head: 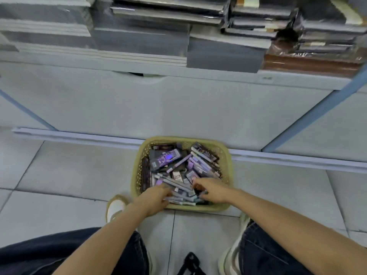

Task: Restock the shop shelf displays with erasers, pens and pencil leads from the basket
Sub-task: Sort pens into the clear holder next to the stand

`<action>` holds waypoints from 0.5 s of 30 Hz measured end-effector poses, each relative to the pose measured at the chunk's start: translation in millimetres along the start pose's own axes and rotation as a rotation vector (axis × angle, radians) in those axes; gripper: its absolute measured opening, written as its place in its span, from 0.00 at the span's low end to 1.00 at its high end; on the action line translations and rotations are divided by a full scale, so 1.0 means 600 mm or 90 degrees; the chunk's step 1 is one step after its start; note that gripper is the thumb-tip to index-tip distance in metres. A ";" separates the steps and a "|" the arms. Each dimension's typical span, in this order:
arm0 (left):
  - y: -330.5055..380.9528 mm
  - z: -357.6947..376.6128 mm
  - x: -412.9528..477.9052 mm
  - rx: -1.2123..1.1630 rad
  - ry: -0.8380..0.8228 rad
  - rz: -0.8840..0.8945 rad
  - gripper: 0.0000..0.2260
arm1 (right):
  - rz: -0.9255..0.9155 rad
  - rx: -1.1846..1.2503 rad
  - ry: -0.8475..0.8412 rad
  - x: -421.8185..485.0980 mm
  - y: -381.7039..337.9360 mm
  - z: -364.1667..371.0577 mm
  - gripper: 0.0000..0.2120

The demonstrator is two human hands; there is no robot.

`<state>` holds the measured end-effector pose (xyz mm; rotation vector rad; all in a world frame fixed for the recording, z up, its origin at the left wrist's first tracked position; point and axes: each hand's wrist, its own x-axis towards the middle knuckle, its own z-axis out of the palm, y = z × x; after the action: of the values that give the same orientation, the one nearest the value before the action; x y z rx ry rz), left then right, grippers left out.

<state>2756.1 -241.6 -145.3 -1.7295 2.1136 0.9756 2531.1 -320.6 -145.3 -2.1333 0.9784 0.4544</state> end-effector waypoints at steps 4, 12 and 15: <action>-0.008 0.016 0.014 0.010 0.031 0.036 0.16 | 0.005 0.011 -0.017 0.012 0.009 0.018 0.14; -0.008 0.008 0.031 -0.022 -0.078 0.019 0.17 | -0.051 -0.020 -0.069 0.019 0.015 0.026 0.12; -0.010 0.011 0.027 -0.012 -0.110 -0.008 0.16 | -0.048 -0.029 -0.083 0.022 0.013 0.028 0.06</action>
<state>2755.6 -250.6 -161.5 -1.6030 1.9885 1.1026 2533.4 -317.8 -167.8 -2.1432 0.8194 0.5755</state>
